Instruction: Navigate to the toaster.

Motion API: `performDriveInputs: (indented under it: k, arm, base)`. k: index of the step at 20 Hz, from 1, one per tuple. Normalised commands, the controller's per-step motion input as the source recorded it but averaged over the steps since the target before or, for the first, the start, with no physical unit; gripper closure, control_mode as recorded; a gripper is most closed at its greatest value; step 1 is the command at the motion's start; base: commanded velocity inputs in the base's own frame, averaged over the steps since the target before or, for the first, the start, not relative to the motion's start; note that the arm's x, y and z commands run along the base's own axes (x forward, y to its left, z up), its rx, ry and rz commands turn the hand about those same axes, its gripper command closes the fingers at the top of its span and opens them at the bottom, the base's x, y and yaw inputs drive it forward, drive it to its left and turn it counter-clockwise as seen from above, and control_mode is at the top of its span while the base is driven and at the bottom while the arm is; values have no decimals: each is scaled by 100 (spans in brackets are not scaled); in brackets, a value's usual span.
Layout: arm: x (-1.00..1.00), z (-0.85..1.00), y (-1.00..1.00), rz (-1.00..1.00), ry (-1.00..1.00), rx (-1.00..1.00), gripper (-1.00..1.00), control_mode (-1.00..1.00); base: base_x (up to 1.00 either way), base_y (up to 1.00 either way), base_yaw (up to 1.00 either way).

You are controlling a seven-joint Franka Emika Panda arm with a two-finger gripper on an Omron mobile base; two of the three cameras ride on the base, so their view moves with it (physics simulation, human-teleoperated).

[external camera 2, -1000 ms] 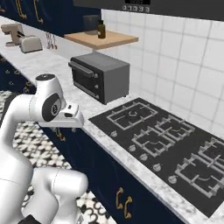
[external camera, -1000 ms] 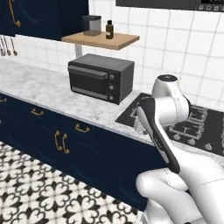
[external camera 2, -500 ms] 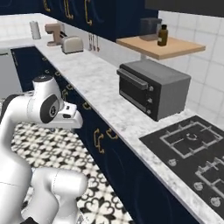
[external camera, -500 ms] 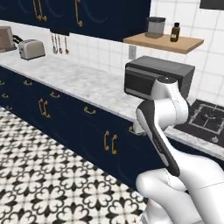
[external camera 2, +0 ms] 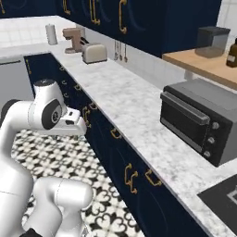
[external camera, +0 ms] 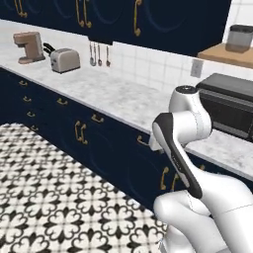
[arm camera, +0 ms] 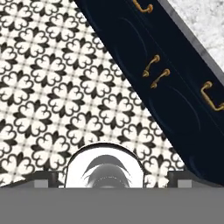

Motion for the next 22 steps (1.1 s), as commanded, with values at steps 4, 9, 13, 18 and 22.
performDriveInputs:
  k: [4, 9, 13, 18, 22]
  arm:
    - [0, 0, 0, 0, 0, 0, -100, 100]
    - [0, 0, 0, 0, 0, 0, -100, 100]
    - [0, 0, 0, 0, 0, 0, -100, 100]
    - [0, 0, 0, 0, 0, 0, -100, 100]
    - [0, 0, 0, 0, 0, 0, -100, 100]
  base:
    - [100, 92, -3]
    - [100, 96, -17]
    - [96, 99, -29]
    - [80, 100, -30]
    - [51, 100, -27]
